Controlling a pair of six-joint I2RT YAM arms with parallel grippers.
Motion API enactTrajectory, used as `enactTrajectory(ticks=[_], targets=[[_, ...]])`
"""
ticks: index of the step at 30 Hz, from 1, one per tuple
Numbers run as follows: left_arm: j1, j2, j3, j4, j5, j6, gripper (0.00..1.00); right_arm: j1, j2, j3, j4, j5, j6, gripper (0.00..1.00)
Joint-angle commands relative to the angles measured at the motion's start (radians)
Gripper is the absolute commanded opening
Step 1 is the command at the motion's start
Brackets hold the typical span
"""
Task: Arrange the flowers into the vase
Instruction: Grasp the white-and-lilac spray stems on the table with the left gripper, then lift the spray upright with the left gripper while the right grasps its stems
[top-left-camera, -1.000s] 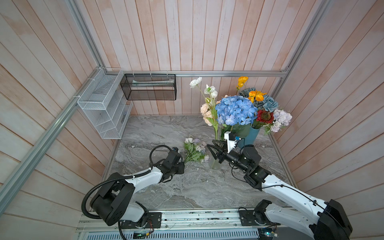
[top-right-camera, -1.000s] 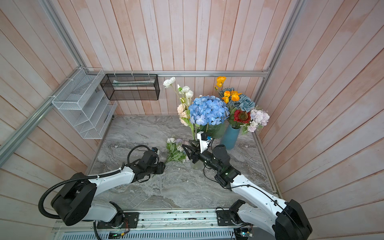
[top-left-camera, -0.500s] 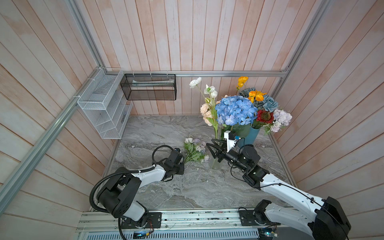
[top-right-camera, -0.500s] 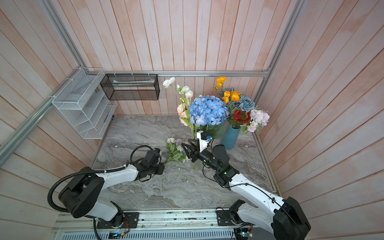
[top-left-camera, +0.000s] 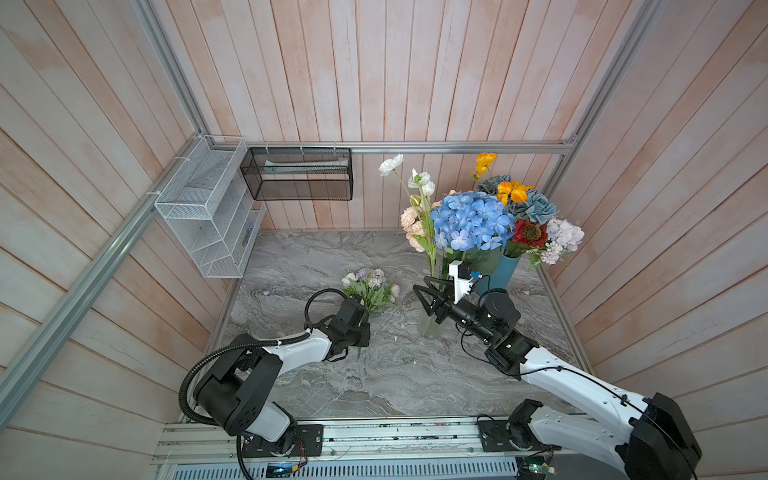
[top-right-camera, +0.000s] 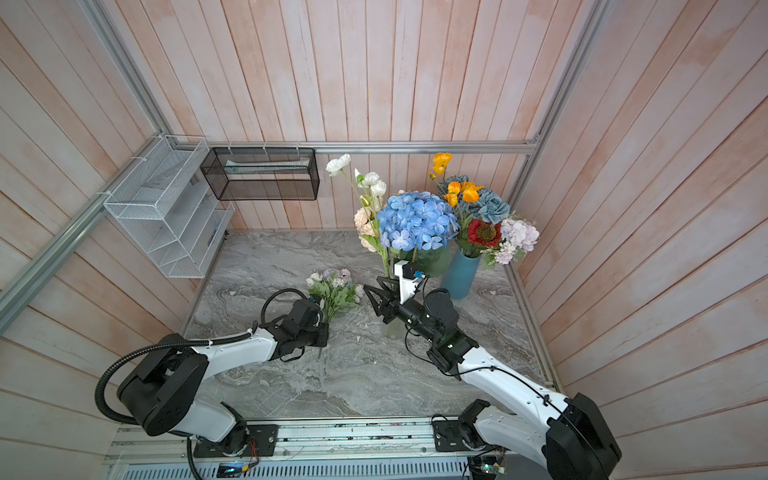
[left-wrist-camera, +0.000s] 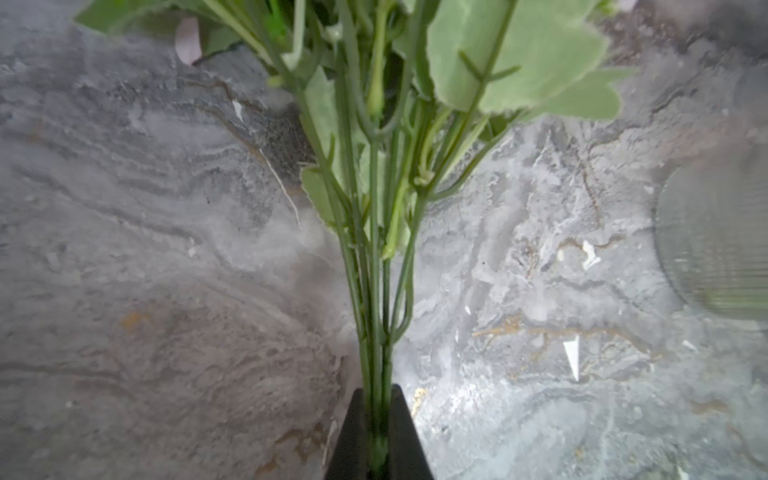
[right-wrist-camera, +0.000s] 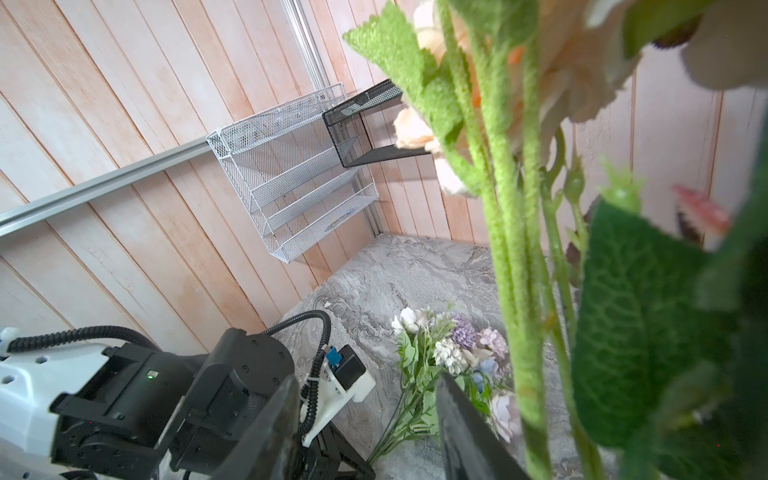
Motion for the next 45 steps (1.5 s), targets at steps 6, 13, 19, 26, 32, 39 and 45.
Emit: enactTrajectory(ticks=[6,13,19,26,32,39,45], targets=[[0.001,-0.166,-0.066,0.259,-0.070,-0.162,0.00,0.018,0.066,0.043,0.059,-0.054,0.056,0.52],[0.001,-0.299,-0.089,0.480,-0.122,-0.126,0.00,0.097,0.160,0.113,0.073,-0.085,0.044,0.52],[-0.016,-0.400,-0.169,0.669,-0.133,-0.060,0.00,0.124,0.244,0.174,0.094,-0.131,0.071,0.52],[-0.073,-0.448,-0.219,0.771,-0.116,0.059,0.00,0.125,0.323,0.268,0.091,-0.222,0.095,0.52],[-0.154,-0.452,-0.206,0.757,-0.136,0.170,0.00,0.124,0.368,0.319,0.076,-0.258,0.088,0.52],[-0.193,-0.451,-0.203,0.788,-0.164,0.195,0.00,0.124,0.403,0.342,0.054,-0.273,0.098,0.47],[-0.206,-0.466,-0.210,0.807,-0.195,0.205,0.00,0.124,0.408,0.346,0.031,-0.252,0.097,0.45]])
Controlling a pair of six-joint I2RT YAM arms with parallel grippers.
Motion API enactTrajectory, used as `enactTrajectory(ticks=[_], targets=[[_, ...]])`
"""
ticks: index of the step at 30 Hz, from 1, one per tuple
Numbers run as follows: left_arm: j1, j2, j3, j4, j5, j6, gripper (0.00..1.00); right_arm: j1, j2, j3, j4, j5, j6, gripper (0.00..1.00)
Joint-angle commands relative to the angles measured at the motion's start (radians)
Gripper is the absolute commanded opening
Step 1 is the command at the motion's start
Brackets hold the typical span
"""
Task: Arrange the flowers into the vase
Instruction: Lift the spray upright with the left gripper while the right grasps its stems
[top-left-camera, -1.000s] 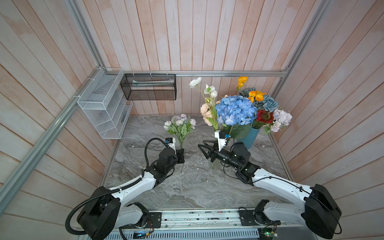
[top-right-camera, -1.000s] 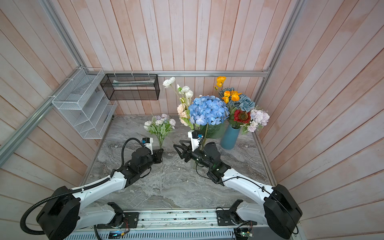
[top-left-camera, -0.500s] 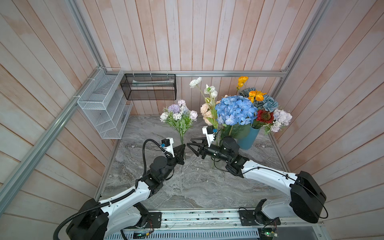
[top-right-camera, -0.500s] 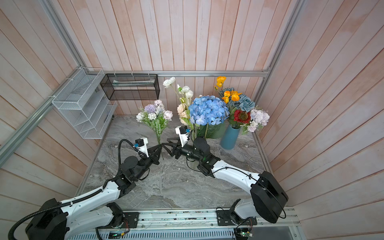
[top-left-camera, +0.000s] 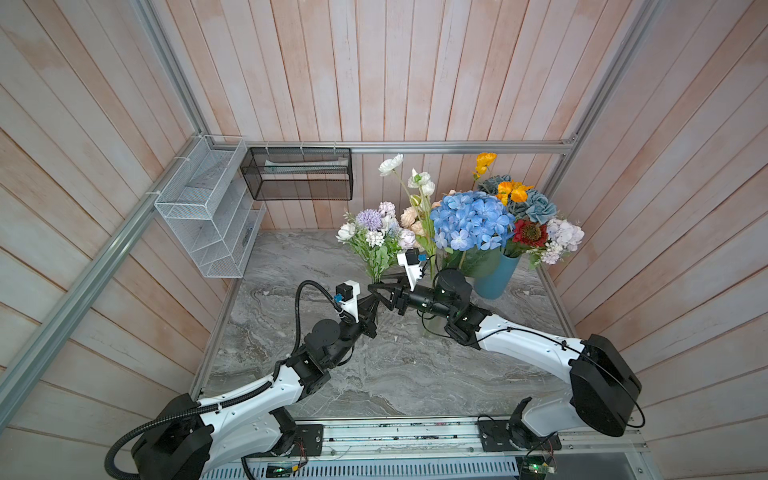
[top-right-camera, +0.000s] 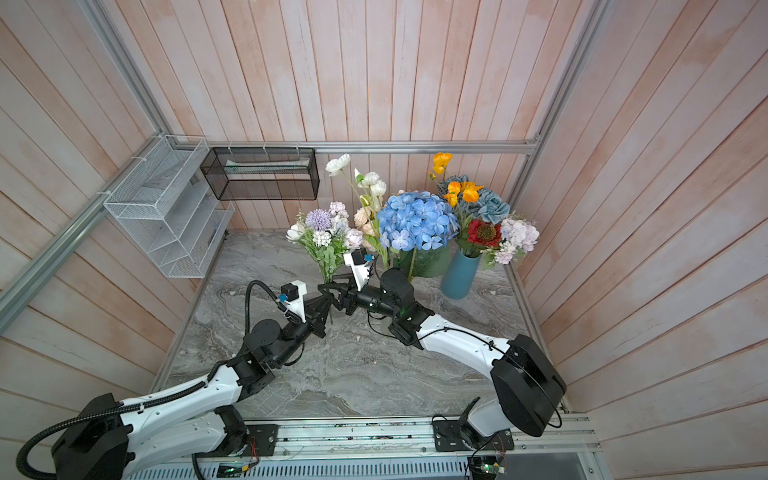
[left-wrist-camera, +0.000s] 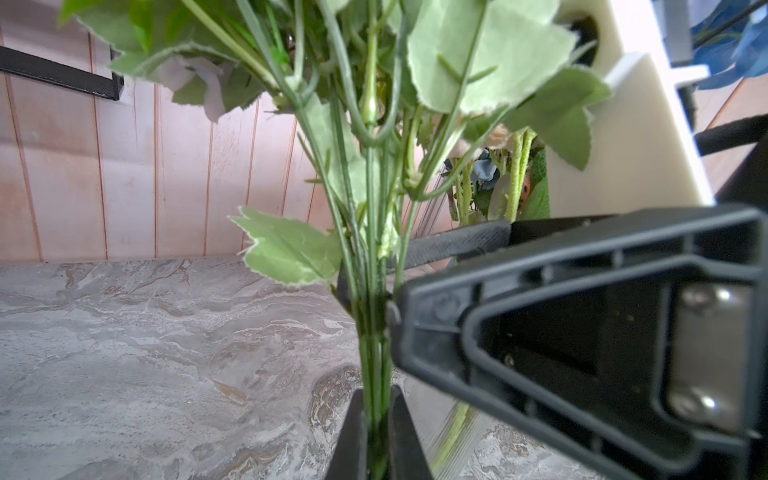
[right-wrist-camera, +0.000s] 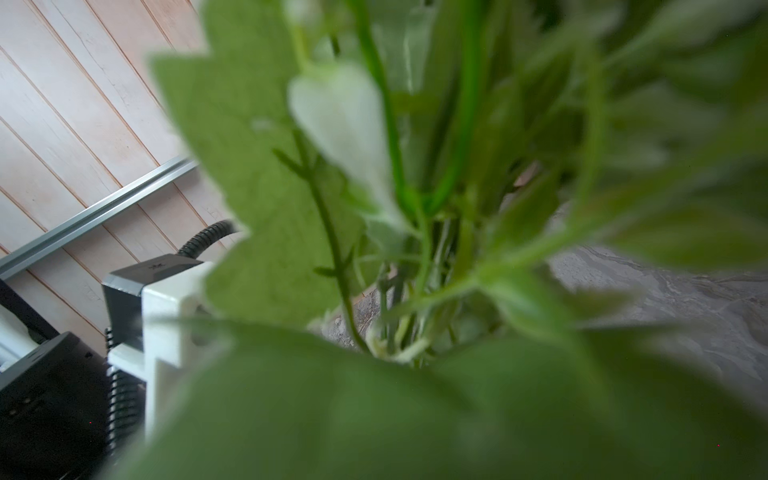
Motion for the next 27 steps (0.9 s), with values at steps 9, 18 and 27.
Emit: enactTrajectory(ticks=[9,18,27], targets=[[-0.022,-0.056,-0.017,0.058,-0.209,0.010,0.00,0.004,0.019,0.023,-0.031,-0.018,0.030,0.48],[-0.027,-0.028,-0.012,0.107,-0.100,0.048,0.00,0.004,0.033,0.026,0.019,-0.061,0.045,0.41],[-0.038,-0.015,-0.009,0.092,-0.038,0.064,0.00,0.002,0.038,0.024,0.033,-0.066,0.051,0.20]])
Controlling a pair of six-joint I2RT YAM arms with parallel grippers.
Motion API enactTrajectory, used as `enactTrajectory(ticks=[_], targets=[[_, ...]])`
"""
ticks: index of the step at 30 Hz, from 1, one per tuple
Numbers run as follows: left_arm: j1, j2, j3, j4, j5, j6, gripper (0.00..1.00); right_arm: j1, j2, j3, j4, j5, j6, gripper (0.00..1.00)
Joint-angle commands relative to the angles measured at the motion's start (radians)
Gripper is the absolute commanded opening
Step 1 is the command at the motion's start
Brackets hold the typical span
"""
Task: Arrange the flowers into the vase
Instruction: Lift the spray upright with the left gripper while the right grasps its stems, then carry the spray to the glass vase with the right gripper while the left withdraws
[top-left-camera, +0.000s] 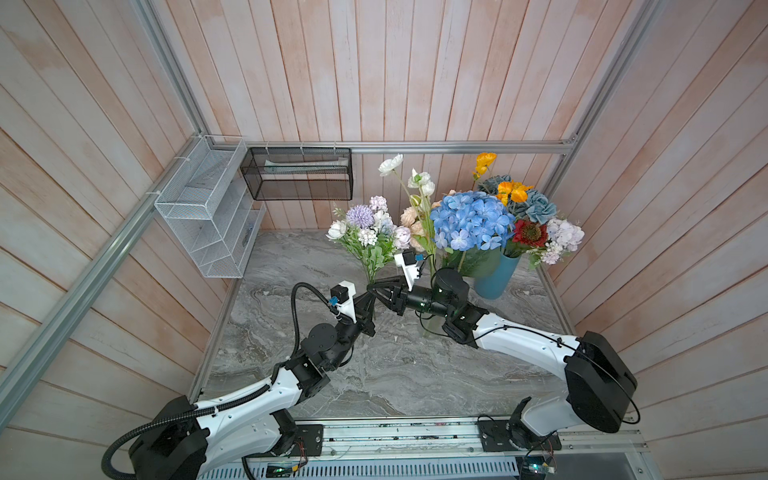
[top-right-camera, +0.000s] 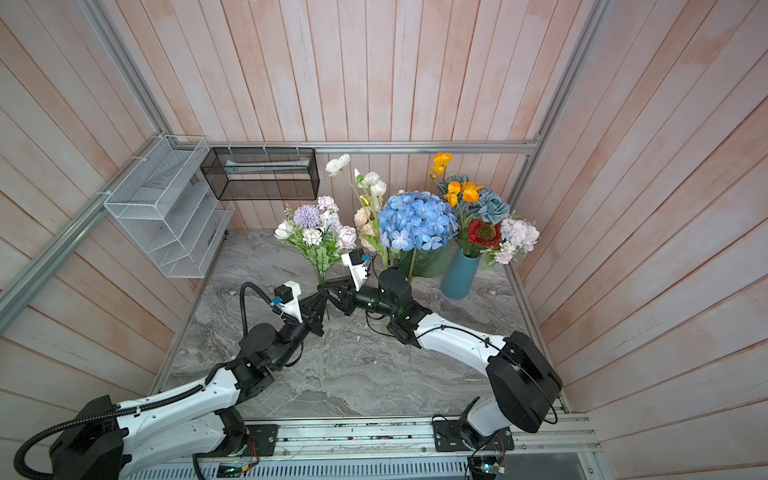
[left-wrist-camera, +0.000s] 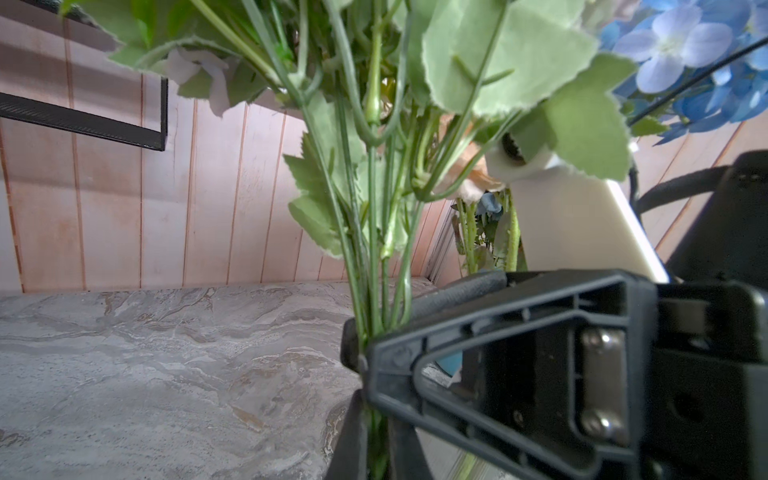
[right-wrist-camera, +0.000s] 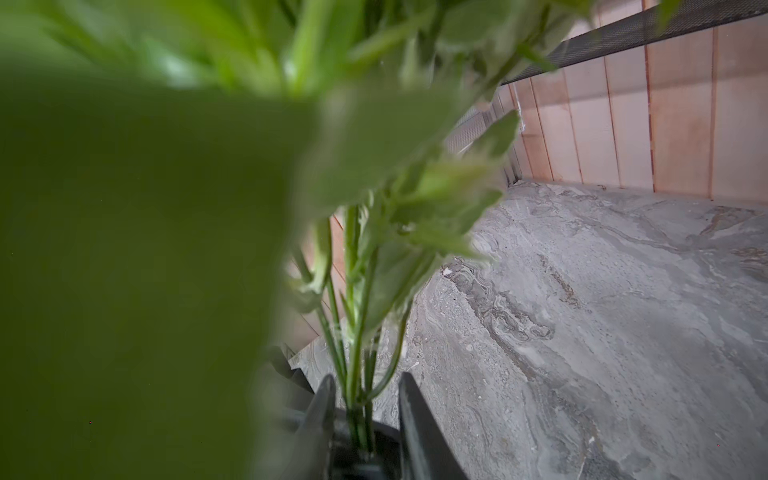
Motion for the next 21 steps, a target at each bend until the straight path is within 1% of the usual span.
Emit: enactTrajectory(ticks=[1,4,7,8,9,10,11,12,13,14,15,16,18,21], targets=[[-0.013,0.006,0.004,0.029,0.043,0.024,0.00,0.003,0.011,0.016,0.018,-0.015,0.000,0.14],[-0.019,0.004,0.007,0.014,0.040,0.024,0.00,0.002,0.006,0.010,0.020,-0.011,-0.003,0.01],[-0.020,-0.001,0.007,0.003,0.022,0.015,0.00,0.001,0.001,0.009,0.017,-0.001,-0.012,0.00],[-0.020,-0.004,0.006,0.002,0.013,0.010,0.01,0.001,-0.004,0.008,0.016,0.002,-0.016,0.00],[-0.020,-0.008,0.003,0.001,0.008,0.006,0.07,0.000,-0.008,0.005,0.015,0.008,-0.022,0.00],[-0.020,-0.014,-0.001,-0.002,-0.003,-0.003,0.20,-0.001,-0.015,0.003,0.013,0.016,-0.029,0.00],[-0.018,-0.019,-0.007,-0.003,-0.013,-0.014,0.36,-0.003,-0.022,0.000,0.010,0.024,-0.035,0.00],[-0.018,-0.028,-0.015,-0.004,-0.026,-0.032,0.59,-0.004,-0.028,-0.003,0.003,0.036,-0.046,0.00],[-0.017,-0.039,-0.025,-0.004,-0.040,-0.049,0.76,-0.009,-0.036,-0.004,-0.009,0.050,-0.058,0.00],[-0.014,-0.051,-0.031,-0.007,-0.053,-0.068,0.88,-0.011,-0.042,-0.003,-0.020,0.061,-0.072,0.00],[-0.008,-0.066,-0.041,-0.018,-0.059,-0.090,0.97,-0.015,-0.050,-0.003,-0.034,0.074,-0.088,0.00],[0.003,-0.079,-0.051,-0.028,-0.061,-0.117,0.99,-0.017,-0.060,-0.005,-0.050,0.091,-0.107,0.00],[0.038,-0.105,-0.073,-0.051,-0.046,-0.176,1.00,-0.019,-0.085,-0.011,-0.079,0.135,-0.156,0.00],[0.128,-0.127,-0.110,-0.075,0.009,-0.302,1.00,-0.019,-0.134,-0.019,-0.127,0.186,-0.244,0.00]])
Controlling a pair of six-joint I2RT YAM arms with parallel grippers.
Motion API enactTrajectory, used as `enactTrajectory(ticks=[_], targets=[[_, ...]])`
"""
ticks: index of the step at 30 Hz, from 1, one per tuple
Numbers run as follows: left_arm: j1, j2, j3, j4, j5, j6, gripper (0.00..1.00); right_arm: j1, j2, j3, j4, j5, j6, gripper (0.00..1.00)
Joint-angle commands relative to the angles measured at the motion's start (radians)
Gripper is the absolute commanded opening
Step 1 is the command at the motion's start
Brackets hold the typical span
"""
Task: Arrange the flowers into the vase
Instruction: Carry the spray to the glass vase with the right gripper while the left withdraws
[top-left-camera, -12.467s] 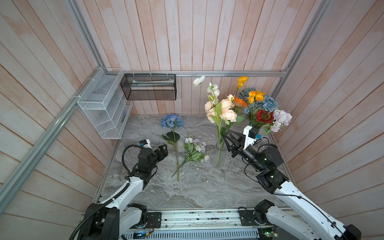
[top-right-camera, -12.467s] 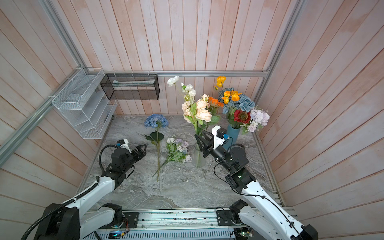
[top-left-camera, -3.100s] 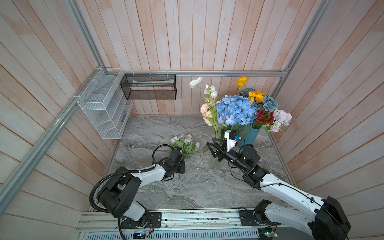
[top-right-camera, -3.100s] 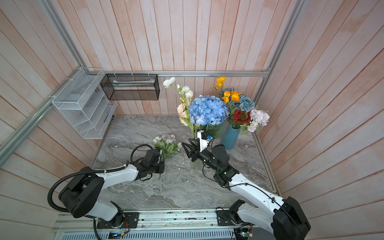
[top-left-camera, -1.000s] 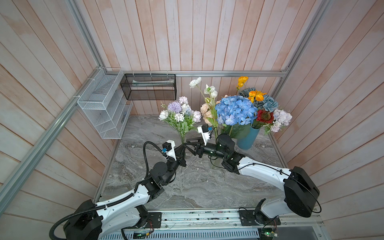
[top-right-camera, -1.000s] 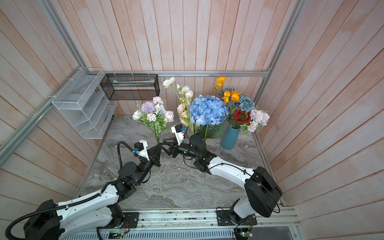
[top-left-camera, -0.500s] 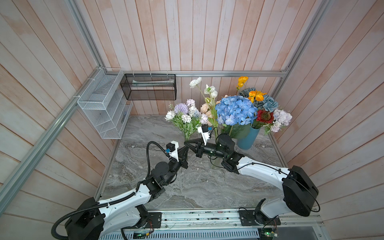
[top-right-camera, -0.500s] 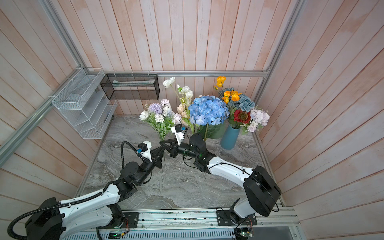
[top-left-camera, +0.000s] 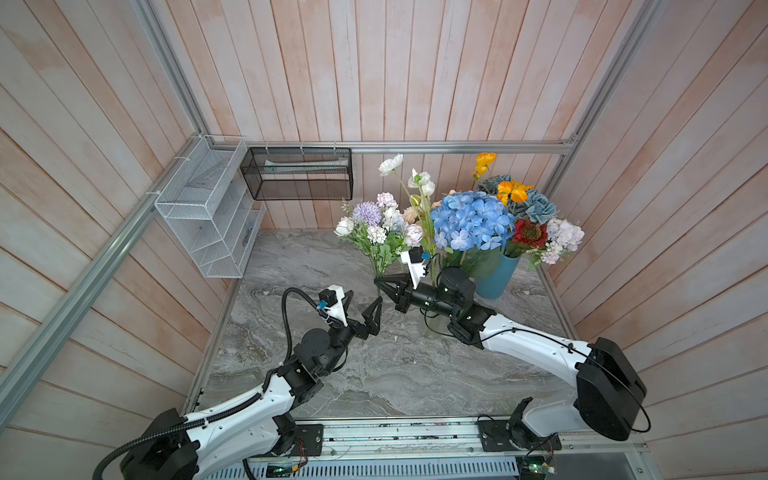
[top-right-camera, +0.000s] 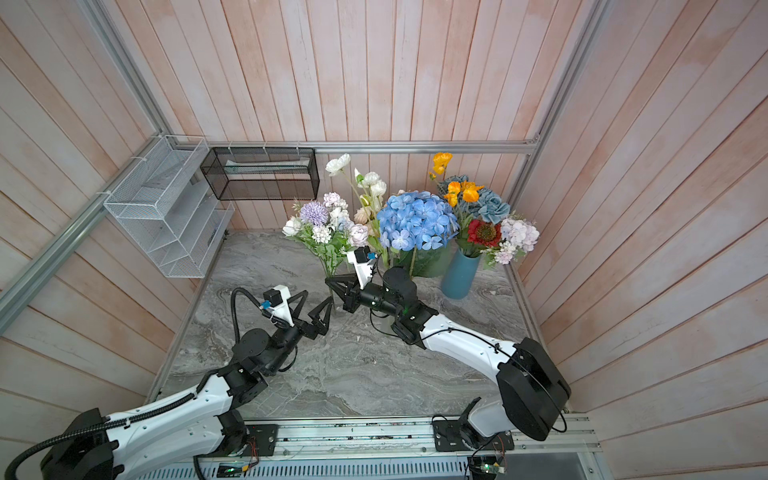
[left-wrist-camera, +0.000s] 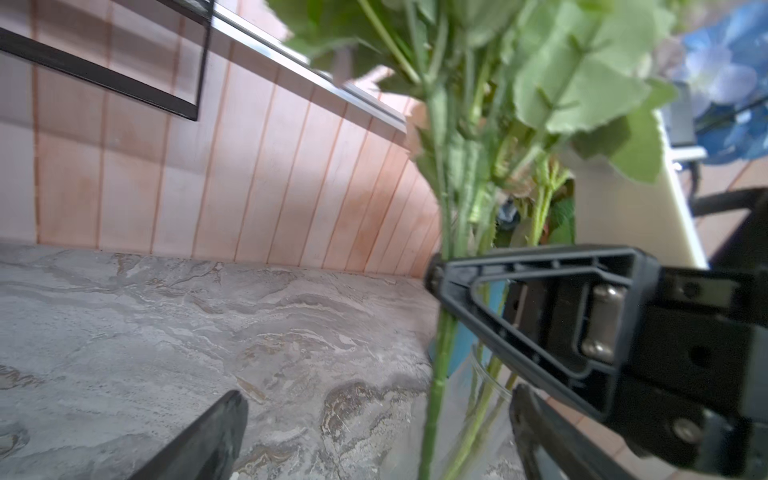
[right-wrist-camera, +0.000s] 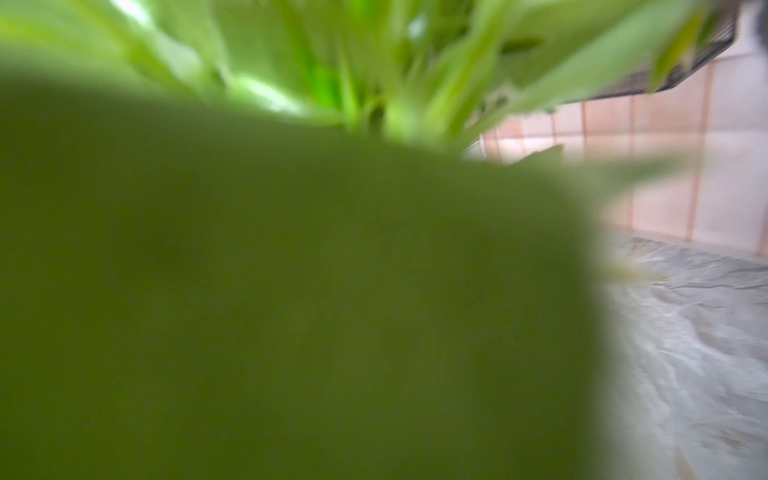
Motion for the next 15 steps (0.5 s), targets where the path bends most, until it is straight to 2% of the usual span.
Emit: enactTrajectory(ticks=[1,6,10,15], targets=[[0.092,-0.015,-0.043,-0.034,0.046,-0.181,1.00,-0.005,-0.078,-0.017,-0.062,0.087,-0.141,0.00],[0.192,0.045,-0.065,-0.020,0.111,-0.338,1.00,-0.005,-0.174,-0.013,-0.176,0.160,-0.289,0.00],[0.196,0.137,-0.021,0.000,0.148,-0.356,1.00,-0.005,-0.263,-0.028,-0.228,0.226,-0.389,0.00],[0.198,0.263,0.068,0.022,0.251,-0.349,1.00,-0.005,-0.371,-0.106,-0.194,0.341,-0.490,0.00]])
